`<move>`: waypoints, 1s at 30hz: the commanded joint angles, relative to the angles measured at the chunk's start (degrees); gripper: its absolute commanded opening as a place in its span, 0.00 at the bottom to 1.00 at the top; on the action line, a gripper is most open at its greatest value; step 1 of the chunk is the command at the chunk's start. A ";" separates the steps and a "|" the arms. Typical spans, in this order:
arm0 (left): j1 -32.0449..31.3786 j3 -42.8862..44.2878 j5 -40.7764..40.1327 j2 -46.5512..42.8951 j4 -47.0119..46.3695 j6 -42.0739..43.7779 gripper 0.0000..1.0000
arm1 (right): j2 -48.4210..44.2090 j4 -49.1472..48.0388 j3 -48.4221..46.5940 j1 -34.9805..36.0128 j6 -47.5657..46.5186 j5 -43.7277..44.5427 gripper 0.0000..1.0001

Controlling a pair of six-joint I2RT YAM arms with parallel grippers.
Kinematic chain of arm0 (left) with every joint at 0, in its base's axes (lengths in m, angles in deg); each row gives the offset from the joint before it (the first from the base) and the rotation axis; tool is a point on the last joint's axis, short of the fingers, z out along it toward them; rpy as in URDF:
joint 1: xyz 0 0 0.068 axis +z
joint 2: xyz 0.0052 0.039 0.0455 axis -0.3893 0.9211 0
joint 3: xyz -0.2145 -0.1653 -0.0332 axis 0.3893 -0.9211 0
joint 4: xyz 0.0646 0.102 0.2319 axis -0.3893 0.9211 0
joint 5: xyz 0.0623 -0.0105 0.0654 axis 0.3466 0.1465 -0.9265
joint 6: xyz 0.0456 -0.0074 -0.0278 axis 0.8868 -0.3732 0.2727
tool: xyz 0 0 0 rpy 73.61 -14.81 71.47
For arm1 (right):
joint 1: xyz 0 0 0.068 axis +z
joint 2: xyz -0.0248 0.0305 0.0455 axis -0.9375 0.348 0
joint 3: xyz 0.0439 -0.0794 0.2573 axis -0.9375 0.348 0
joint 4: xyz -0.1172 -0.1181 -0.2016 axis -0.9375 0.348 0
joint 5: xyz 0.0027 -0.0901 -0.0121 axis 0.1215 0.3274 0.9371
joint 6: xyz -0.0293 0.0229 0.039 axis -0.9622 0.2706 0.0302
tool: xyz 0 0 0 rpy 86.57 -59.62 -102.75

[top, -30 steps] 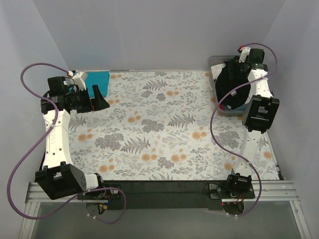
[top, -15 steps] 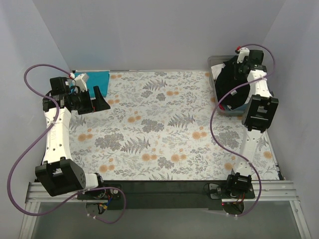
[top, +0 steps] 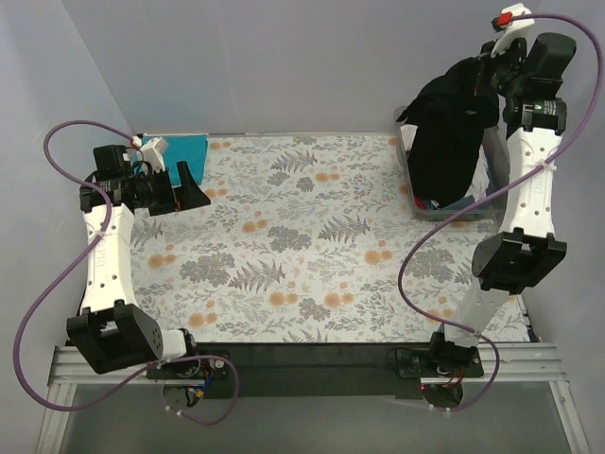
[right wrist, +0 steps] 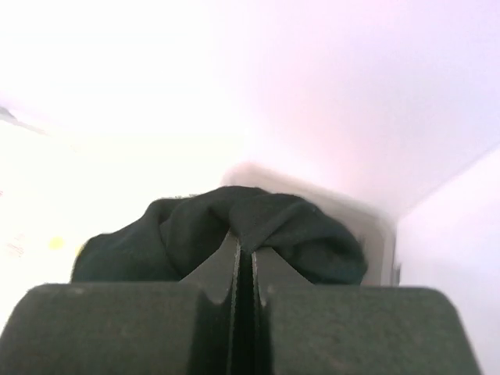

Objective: Fold and stack the t-shirts
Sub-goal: Grab the tshirt from the pile, then move the tshirt to the center of the board

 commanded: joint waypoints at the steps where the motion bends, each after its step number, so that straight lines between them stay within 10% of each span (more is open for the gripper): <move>1: 0.04 0.63 1.38 -2.99 -0.69 -0.55 0.98 | -6.84 -7.43 -1.40 0.04 3.51 -6.11 0.01; 20: 0.04 -2.19 2.70 -5.10 -3.86 -2.84 0.98 | -24.71 -50.74 0.45 1.19 32.08 -11.30 0.01; 30: 0.04 -3.15 3.22 -5.81 -4.39 -3.28 0.98 | -26.02 -53.32 5.09 12.14 36.92 -14.20 0.01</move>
